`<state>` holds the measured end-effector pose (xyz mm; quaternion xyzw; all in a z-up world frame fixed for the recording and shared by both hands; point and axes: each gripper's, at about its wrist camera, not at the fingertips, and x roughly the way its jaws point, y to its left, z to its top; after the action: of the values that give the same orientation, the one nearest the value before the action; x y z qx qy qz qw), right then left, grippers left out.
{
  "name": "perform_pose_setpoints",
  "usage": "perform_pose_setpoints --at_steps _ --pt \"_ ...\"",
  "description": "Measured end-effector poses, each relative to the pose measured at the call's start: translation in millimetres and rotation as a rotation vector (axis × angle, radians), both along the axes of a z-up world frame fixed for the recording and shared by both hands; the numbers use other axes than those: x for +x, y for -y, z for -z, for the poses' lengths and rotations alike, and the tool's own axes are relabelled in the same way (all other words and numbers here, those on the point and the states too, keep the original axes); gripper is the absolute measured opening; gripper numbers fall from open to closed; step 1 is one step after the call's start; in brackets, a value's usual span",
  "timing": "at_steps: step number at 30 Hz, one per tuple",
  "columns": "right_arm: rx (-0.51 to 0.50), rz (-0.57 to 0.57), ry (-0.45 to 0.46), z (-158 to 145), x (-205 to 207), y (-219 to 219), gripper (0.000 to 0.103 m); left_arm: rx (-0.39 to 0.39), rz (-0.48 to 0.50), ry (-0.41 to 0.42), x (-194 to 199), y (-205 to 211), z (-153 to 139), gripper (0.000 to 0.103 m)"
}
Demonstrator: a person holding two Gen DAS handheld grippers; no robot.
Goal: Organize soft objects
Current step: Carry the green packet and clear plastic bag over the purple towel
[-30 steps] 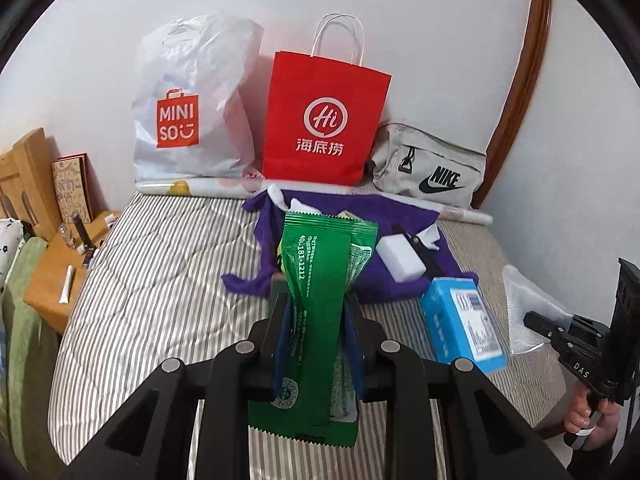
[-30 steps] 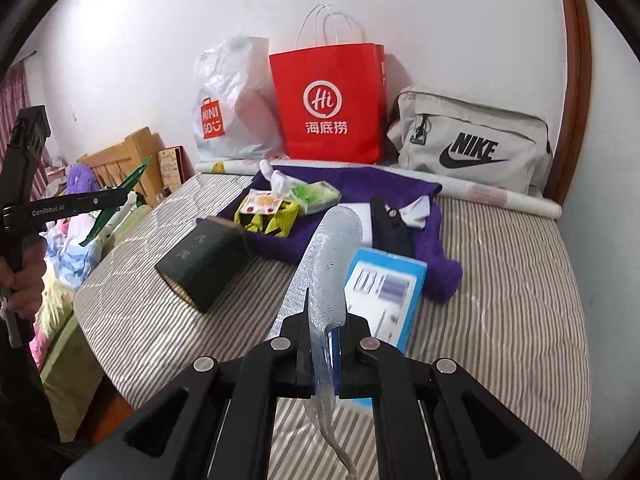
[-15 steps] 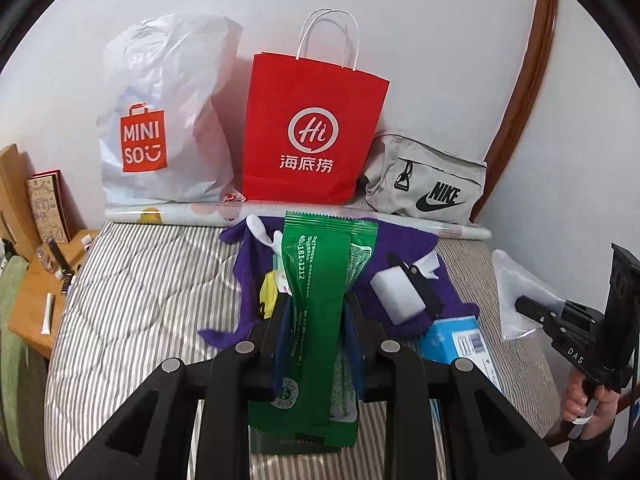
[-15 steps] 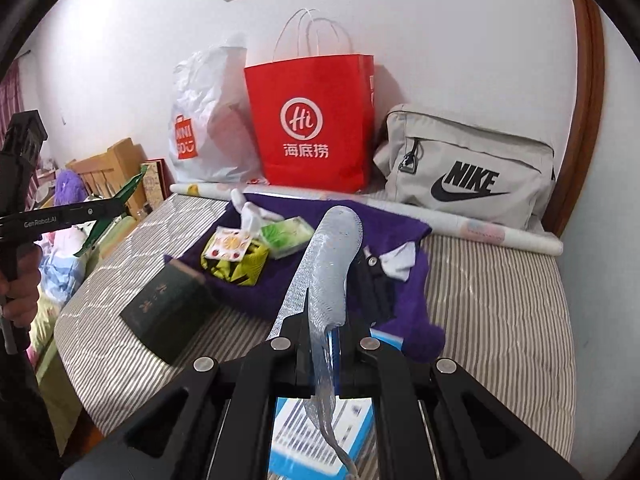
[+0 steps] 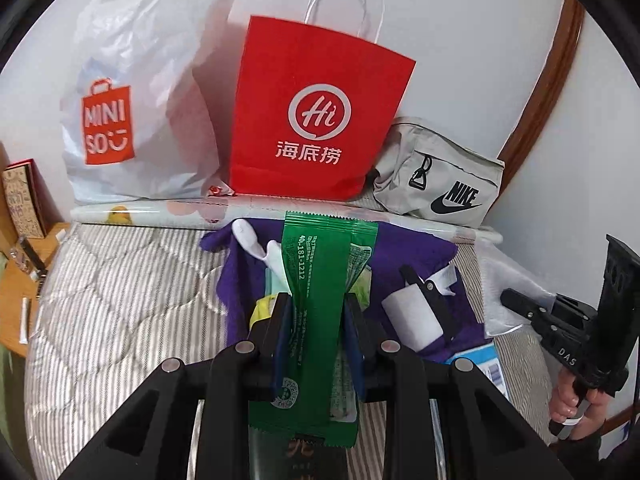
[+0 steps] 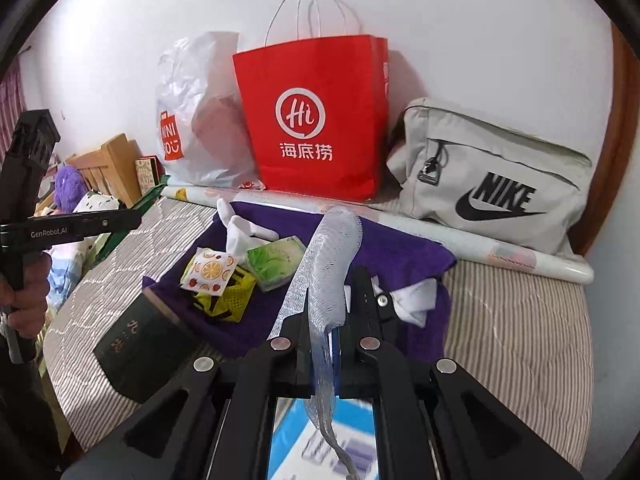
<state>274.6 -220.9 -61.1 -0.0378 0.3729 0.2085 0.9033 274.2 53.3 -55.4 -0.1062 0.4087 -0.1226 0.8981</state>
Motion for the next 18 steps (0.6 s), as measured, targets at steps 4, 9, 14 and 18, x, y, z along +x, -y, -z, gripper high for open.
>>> perform_pose_setpoints --at_steps 4,9,14,18 --pt "-0.003 -0.009 -0.023 9.4 18.6 -6.1 0.005 -0.030 0.020 -0.021 19.4 3.6 6.5 0.024" --pt "-0.012 -0.011 -0.059 22.8 38.4 -9.9 0.005 -0.027 0.040 -0.043 40.4 9.4 13.9 0.024" --pt "-0.037 -0.002 -0.114 38.5 61.8 -11.5 0.006 -0.008 0.061 -0.097 58.3 19.3 28.3 0.025" --pt "-0.048 0.007 -0.167 52.9 78.1 -11.6 0.006 0.015 0.089 -0.156 72.6 33.4 47.2 0.025"
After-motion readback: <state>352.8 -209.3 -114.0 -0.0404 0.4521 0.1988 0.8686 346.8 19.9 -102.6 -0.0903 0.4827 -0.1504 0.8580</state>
